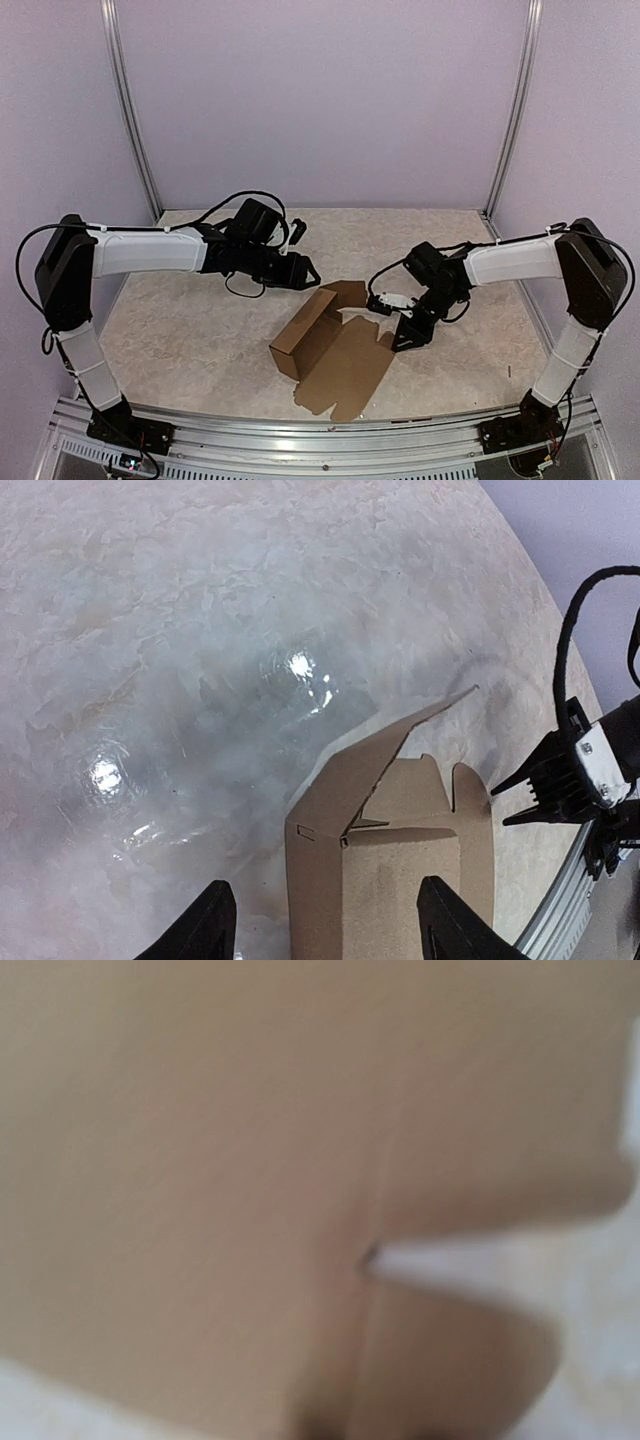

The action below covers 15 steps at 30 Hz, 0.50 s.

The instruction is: Fold the paper box

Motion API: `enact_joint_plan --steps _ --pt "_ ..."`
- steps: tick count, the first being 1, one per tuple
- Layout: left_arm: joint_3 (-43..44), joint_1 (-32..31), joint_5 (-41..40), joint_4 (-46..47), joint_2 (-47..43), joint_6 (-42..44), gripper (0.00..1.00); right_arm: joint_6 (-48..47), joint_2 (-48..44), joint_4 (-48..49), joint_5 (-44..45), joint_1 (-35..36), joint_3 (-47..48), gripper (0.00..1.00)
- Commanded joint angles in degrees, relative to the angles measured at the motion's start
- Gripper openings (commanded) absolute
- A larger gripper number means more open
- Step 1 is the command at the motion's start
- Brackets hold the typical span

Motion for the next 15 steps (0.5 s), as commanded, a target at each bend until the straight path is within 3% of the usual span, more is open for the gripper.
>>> enact_joint_plan --steps 1,6,9,12,15 --pt "2.2 -1.6 -0.8 -4.9 1.4 0.7 0.61 -4.9 -5.9 -6.4 -2.1 -3.0 0.4 0.28" --pt "1.5 -2.8 -0.5 -7.4 1.3 0.3 0.60 -12.2 -6.8 -4.0 -2.9 -9.0 3.4 0.34" --pt "1.0 -3.7 -0.5 -8.8 1.3 -0.1 0.60 -16.1 -6.0 2.0 -4.3 -14.1 4.8 0.44" --pt "0.5 -4.1 -0.8 -9.1 1.6 -0.7 0.59 -15.4 -1.8 9.0 -5.2 -18.0 9.1 0.50" --pt "0.5 -4.1 -1.1 -9.2 2.9 -0.9 0.58 -15.2 6.2 9.7 -7.2 -18.3 17.3 0.52"
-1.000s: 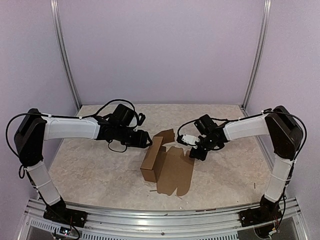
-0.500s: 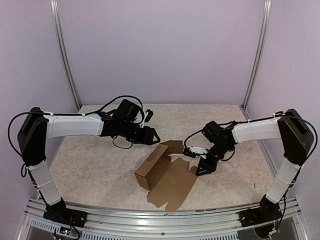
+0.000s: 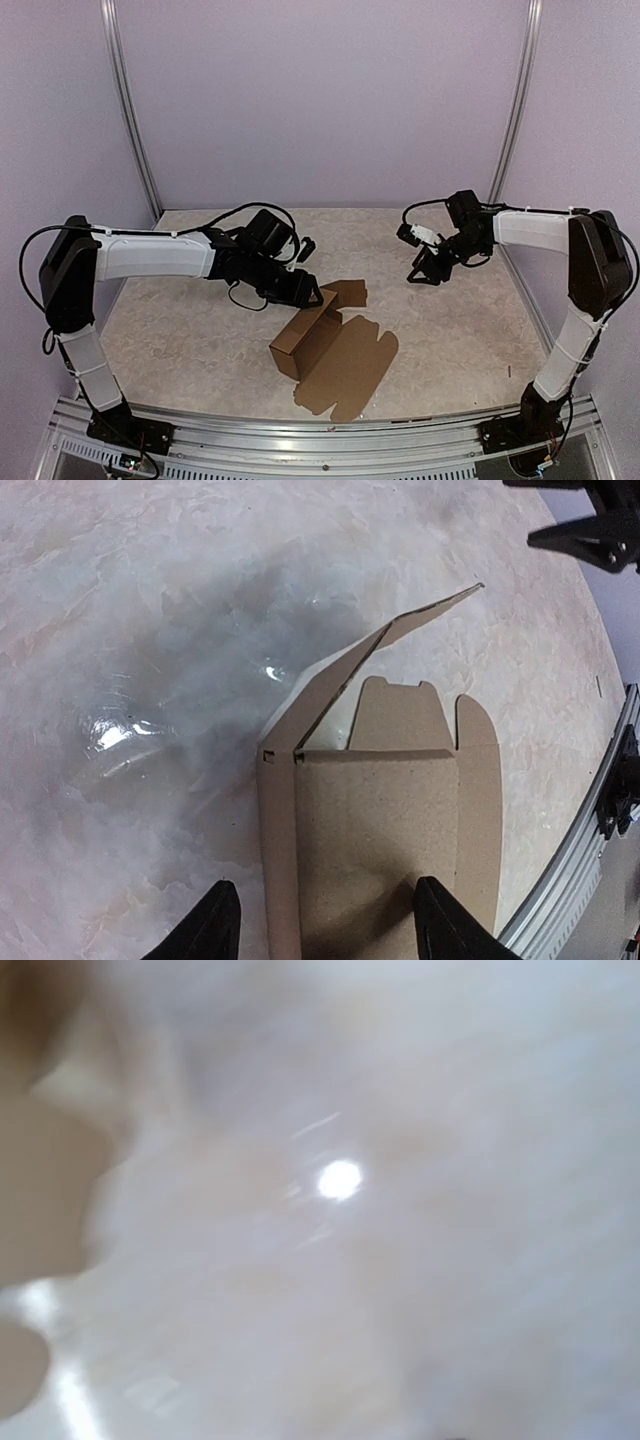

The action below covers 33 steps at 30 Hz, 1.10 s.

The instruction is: Fold the paper box

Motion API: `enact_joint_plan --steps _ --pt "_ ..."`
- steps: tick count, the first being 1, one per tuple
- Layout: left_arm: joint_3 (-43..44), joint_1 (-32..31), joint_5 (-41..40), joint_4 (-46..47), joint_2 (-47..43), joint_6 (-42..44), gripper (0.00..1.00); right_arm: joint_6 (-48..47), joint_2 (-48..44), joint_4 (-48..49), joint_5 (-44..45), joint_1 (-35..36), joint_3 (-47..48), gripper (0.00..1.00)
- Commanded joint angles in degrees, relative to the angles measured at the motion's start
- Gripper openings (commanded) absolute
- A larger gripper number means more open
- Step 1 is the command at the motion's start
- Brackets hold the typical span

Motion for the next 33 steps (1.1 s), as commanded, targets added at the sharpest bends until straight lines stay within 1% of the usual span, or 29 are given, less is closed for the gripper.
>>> enact_joint_plan --steps 1,4,8,13,20,22,23,24,27,33 --pt "-0.3 -0.4 -0.8 -2.1 2.8 -0.6 0.57 -0.9 10.7 6.7 -4.4 -1.1 10.8 0.52" --pt "-0.5 -0.5 -1.1 -2.0 3.5 -0.6 0.57 1.1 16.9 8.2 -6.5 0.1 15.0 0.52" --pt "-2.0 -0.5 -1.4 -0.8 3.1 -0.6 0.57 0.5 19.2 9.2 -6.3 3.2 15.2 0.51" --pt "-5.4 -0.2 1.1 3.8 1.2 -0.1 0.56 -1.1 16.7 10.5 -8.3 6.3 11.1 0.51" --pt "-8.4 1.0 5.5 9.7 -0.1 -0.5 0.56 -6.7 11.1 9.7 -9.6 12.0 4.3 0.53" --pt "-9.2 1.6 6.7 11.2 -0.4 -1.1 0.56 -6.6 9.6 11.1 -10.0 13.2 2.6 0.56" --pt "-9.7 1.8 7.4 11.9 -0.5 -1.4 0.56 -6.6 8.9 11.7 -10.1 13.7 1.9 0.61" --pt "-10.3 2.1 8.0 12.7 -0.7 -1.6 0.56 -6.2 8.3 12.5 -10.0 14.2 1.3 0.63" --pt "-11.5 2.6 10.0 14.8 -1.1 -1.9 0.57 -5.0 7.6 14.0 -9.7 15.6 1.1 0.64" --pt "-12.4 3.3 12.7 16.9 -1.1 -1.8 0.57 -3.0 10.2 15.5 -9.1 19.0 2.9 0.67"
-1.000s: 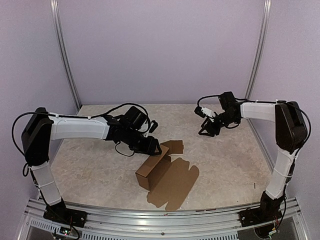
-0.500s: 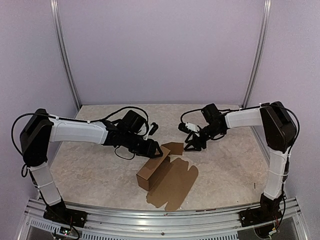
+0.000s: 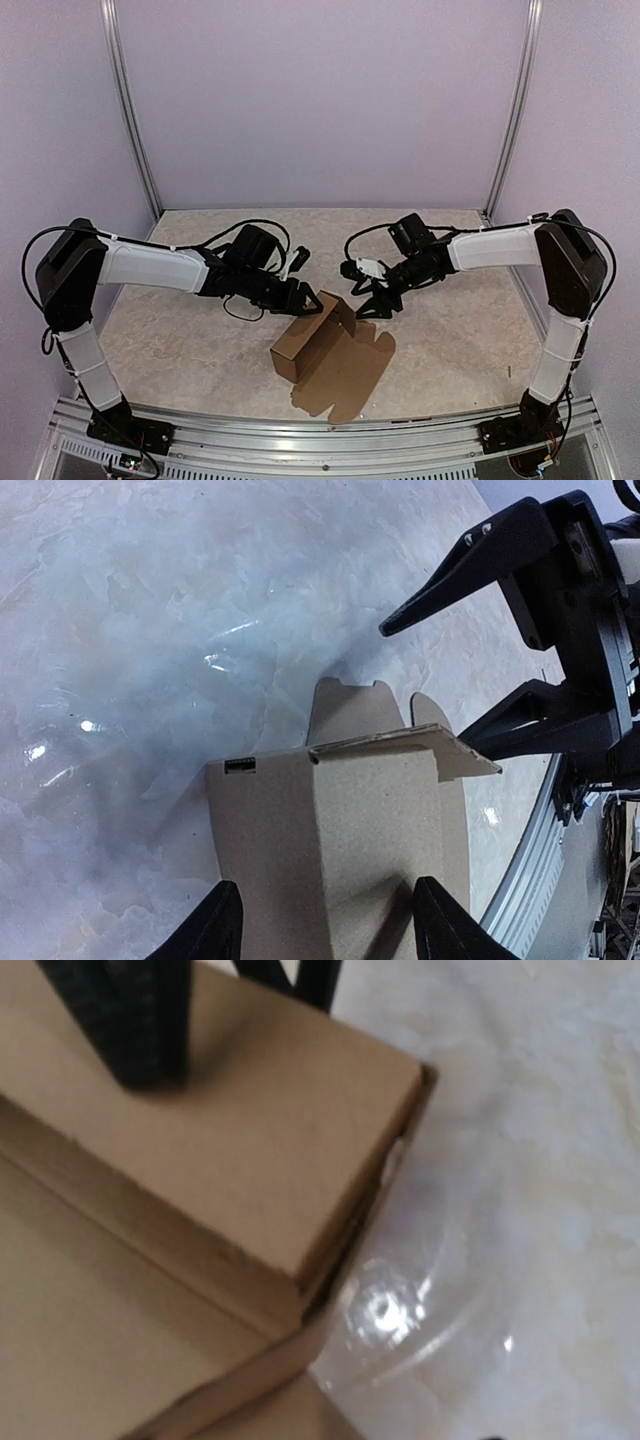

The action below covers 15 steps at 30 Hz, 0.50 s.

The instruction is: Fold the paper box

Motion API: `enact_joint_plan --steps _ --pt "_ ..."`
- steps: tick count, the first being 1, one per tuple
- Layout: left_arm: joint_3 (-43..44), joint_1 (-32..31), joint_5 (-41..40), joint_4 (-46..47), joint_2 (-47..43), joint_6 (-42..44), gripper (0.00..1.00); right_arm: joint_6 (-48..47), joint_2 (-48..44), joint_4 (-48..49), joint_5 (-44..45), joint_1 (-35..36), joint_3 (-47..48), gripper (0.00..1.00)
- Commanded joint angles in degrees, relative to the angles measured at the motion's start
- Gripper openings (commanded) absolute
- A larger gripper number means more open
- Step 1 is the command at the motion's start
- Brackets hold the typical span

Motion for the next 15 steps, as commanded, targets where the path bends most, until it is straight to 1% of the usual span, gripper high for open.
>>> enact_joint_plan --steps 1,3,5,7,10,13,15 --pt "-1.8 0.7 3.0 1.1 -0.7 0.0 0.57 1.8 1.5 2.1 0.3 2.9 1.2 0.67" --pt "-2.3 1.0 3.9 1.9 -0.6 -0.2 0.57 2.9 2.5 3.1 0.9 4.0 1.4 0.68" --pt "-3.0 1.4 5.1 3.4 -0.6 -0.6 0.57 4.8 3.0 5.2 1.5 4.7 1.3 0.74" --pt "-4.4 1.9 6.7 5.6 -0.6 -1.4 0.57 7.4 3.2 8.2 1.2 5.0 0.0 0.76" --pt "-6.5 2.7 9.3 9.4 -1.2 -2.6 0.57 11.8 3.4 12.5 0.6 5.5 -1.8 0.76" --pt "-8.2 3.9 12.3 12.6 -1.4 -3.9 0.57 17.3 3.7 19.0 0.8 5.8 -4.0 0.74" --pt "-9.0 4.6 13.7 14.0 -1.3 -4.2 0.57 19.8 4.5 21.7 0.5 6.0 -4.3 0.72"
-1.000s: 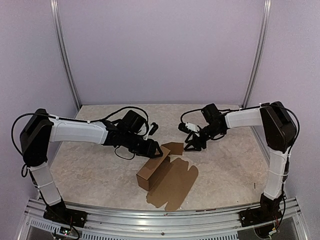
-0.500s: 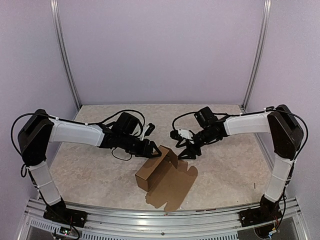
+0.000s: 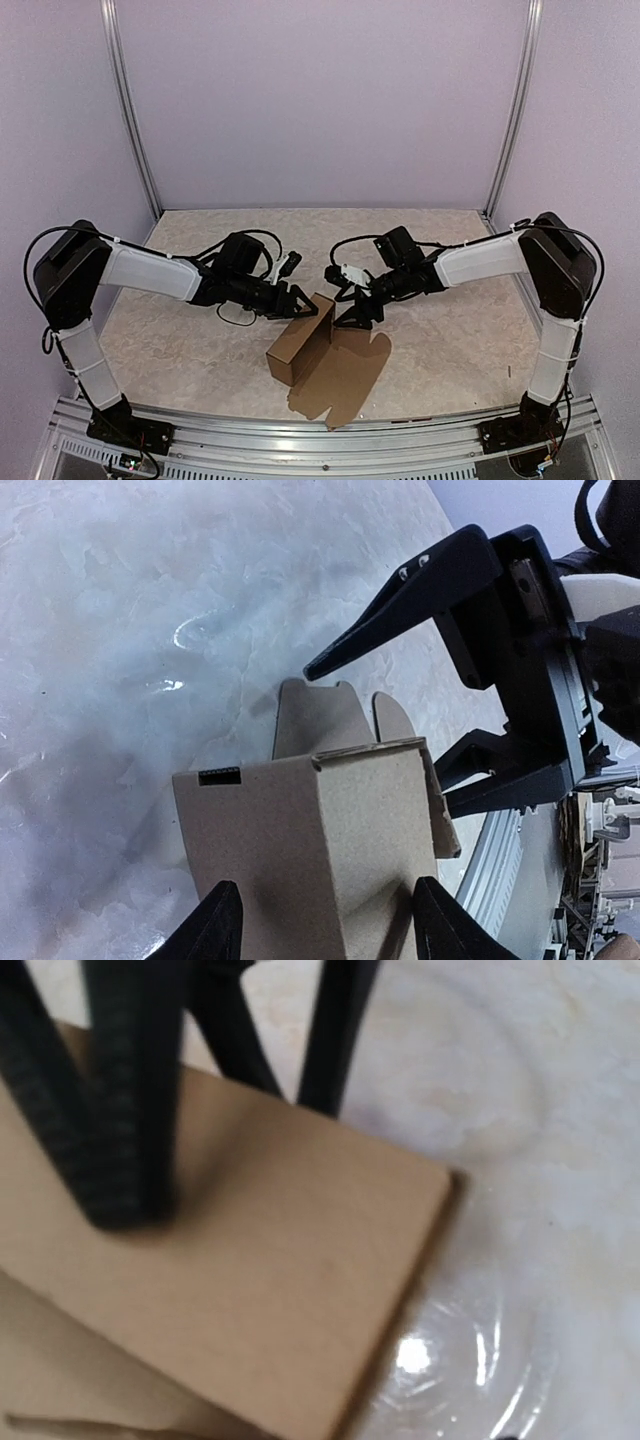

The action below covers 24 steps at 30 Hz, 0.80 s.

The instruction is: Fold the paper box

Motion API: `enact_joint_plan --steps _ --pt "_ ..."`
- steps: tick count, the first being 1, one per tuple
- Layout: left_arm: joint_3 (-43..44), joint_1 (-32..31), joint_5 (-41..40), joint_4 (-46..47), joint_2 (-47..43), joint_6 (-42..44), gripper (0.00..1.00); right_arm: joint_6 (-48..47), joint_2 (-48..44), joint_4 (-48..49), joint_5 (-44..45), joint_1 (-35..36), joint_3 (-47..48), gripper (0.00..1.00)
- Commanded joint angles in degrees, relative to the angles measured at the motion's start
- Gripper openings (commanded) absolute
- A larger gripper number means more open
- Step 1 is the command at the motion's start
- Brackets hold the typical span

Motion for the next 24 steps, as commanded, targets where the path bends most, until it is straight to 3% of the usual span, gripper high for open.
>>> enact_joint_plan --steps 1,19,24 --pt "-2.5 1.7 4.9 4.1 -1.1 -1.5 0.57 9.1 2.6 9.8 -0.5 0.9 -1.6 0.71" --pt "-4.4 6.8 17.8 17.4 3.2 -7.0 0.57 18.6 9.0 23.3 -3.2 2.9 0.3 0.59" --pt "-4.2 7.2 19.9 20.2 5.1 -9.1 0.57 22.5 10.3 26.5 -2.2 2.9 1.2 0.49"
